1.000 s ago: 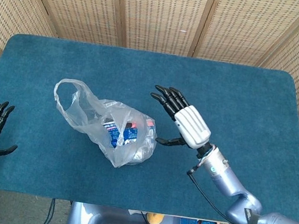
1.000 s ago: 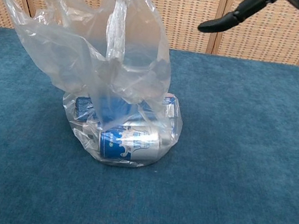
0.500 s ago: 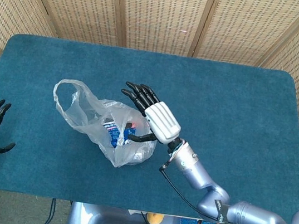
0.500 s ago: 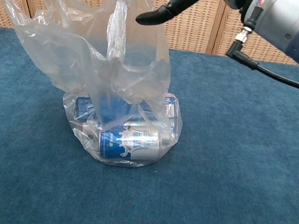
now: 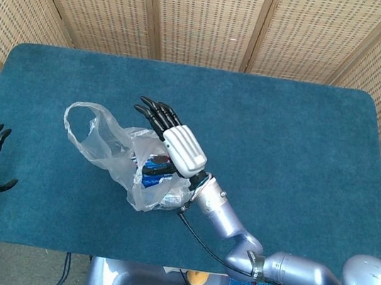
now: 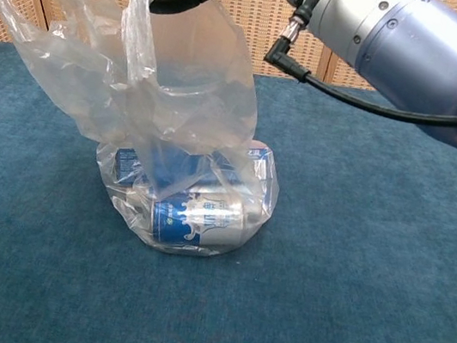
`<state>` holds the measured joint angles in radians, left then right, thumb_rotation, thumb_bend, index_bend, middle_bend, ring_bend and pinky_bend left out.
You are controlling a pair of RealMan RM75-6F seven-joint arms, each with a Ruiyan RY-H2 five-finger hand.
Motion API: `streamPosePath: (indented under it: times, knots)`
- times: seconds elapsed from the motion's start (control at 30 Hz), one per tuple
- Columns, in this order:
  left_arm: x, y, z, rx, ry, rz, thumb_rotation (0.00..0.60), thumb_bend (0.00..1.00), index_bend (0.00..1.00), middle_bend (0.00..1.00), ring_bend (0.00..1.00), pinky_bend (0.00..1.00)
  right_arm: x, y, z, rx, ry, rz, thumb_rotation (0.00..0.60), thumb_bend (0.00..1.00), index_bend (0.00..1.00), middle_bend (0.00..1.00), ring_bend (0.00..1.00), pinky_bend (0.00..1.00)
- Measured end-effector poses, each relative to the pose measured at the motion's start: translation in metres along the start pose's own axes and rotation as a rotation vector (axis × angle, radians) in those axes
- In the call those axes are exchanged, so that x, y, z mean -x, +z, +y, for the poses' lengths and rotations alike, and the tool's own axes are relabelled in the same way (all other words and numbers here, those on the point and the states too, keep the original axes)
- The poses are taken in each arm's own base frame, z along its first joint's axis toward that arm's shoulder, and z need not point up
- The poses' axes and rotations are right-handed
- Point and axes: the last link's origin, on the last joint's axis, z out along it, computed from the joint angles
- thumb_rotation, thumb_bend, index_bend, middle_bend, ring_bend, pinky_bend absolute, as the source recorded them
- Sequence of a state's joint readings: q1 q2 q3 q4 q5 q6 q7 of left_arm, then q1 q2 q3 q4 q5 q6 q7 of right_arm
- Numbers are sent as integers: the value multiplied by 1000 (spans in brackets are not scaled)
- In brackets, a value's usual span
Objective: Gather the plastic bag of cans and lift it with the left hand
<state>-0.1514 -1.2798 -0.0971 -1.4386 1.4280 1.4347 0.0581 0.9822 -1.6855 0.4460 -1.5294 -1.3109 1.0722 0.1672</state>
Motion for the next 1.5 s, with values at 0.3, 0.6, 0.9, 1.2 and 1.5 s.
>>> streamPosePath:
  times: [0.3,0.6,0.9,1.2,1.5]
  knots:
    - [0,2,-1,-8,-3,-3,600,129,0,0,0,0,7,13,-2,13,28,41,600,249,0,0,0,0]
    - [0,5,-4,-19,-8,-9,600,131,0,0,0,0,-1,22,-2,18,46,156,600,982,0,14,0,0]
    - [2,7,-5,-22,-9,-21,600,130,0,0,0,0,-10,18,12,47,26,223,600,1000,0,21,0,0]
    - [2,6,-4,-20,-11,-22,600,129,0,0,0,0,-28,15,16,62,52,253,600,495,0,21,0,0]
    - [2,4,-3,-15,-13,-23,600,130,0,0,0,0,-43,15,12,69,84,291,600,610,0,26,0,0]
